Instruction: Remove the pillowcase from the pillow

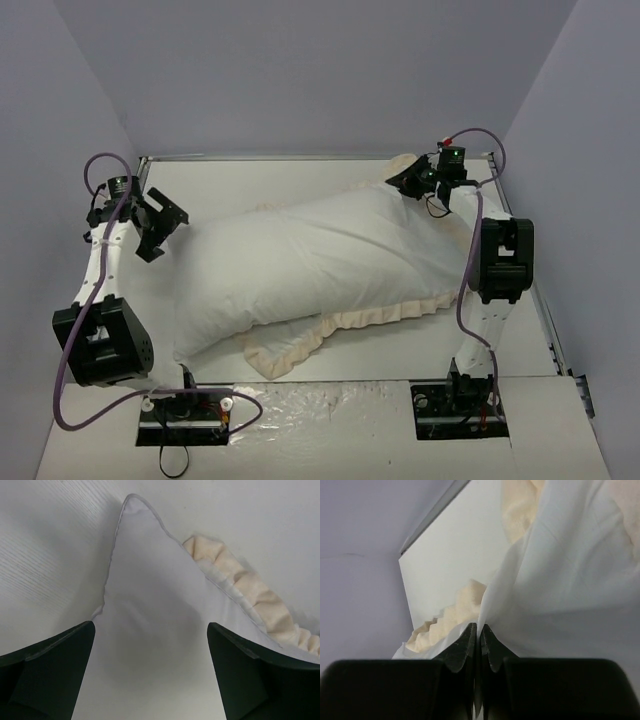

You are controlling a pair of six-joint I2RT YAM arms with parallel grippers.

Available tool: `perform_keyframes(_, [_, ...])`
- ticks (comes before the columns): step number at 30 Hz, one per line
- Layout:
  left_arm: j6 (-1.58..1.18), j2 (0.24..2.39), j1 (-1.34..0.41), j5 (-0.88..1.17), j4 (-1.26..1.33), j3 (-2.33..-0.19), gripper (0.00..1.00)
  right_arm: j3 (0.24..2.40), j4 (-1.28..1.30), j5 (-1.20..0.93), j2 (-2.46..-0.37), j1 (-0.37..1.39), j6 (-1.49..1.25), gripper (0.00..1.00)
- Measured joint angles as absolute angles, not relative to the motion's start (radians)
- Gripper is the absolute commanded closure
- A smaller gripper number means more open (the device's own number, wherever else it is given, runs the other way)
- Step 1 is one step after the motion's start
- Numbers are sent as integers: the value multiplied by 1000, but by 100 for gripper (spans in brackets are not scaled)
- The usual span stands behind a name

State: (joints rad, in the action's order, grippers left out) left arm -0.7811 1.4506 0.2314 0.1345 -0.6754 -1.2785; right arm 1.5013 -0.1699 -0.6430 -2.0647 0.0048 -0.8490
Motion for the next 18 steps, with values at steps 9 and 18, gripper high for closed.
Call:
perform_keyframes(9, [-786, 1563, 218, 274, -556, -1201, 0, 1347, -366, -744, -1902, -3, -912, 100])
perform_keyframes(18, [-811, 1563, 203, 402, -406, -1166, 82, 1196, -624, -898, -1847, -77, -1000, 100])
